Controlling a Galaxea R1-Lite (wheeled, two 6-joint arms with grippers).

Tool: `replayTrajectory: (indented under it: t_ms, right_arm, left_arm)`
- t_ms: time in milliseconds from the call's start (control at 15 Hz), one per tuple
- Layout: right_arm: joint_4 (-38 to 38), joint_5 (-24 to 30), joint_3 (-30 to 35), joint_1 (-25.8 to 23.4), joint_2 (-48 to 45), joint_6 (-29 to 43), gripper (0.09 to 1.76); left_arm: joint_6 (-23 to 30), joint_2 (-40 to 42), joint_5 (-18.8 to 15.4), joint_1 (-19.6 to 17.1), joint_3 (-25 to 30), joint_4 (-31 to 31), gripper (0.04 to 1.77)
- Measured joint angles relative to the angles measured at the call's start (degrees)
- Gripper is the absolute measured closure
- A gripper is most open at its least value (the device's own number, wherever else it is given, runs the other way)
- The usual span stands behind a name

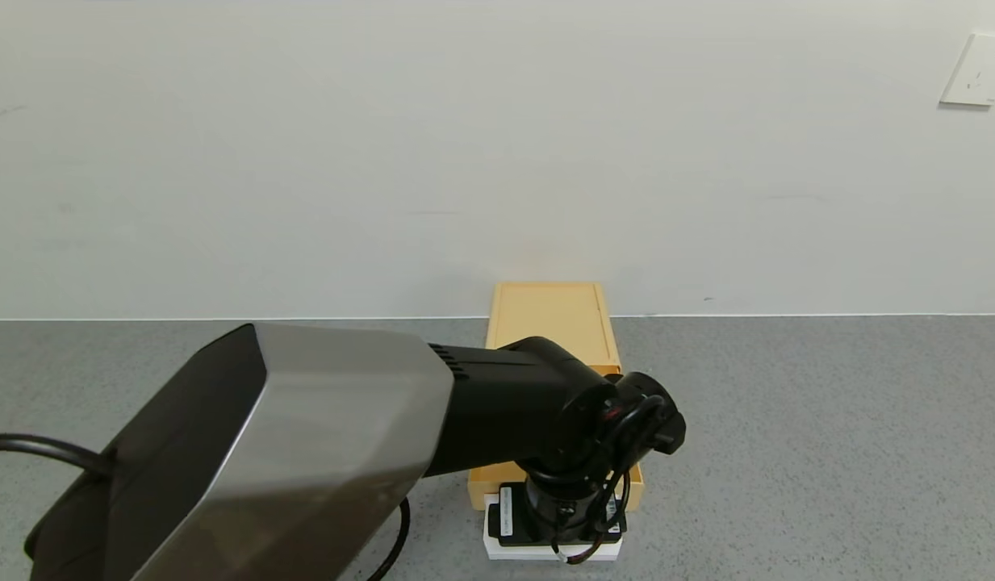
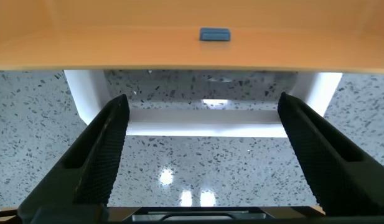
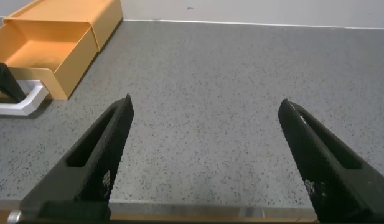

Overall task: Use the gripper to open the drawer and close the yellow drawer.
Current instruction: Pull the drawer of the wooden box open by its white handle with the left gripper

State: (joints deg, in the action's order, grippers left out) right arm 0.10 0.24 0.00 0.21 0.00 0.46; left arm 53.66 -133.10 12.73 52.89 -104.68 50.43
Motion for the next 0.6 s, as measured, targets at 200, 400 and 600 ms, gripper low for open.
replayTrajectory:
  t_ms: [200,400,600]
  right_arm:
    - [0.0,0.0,0.0,0.0,0.0,0.0,0.14]
    - [0.0,0.0,0.0,0.0,0.0,0.0,0.14]
    - [0.0,0.0,0.0,0.0,0.0,0.0,0.14]
  left_arm:
    - [-0.5,1.3,0.2,-0.2,-0.5,-0.1,0.09]
    - [-4.1,4.7,0.2,-0.8,-0.6,0.0,0.09]
    - [-11.7,10.1,-0.1,-1.4,0.7,-0.2,0.09]
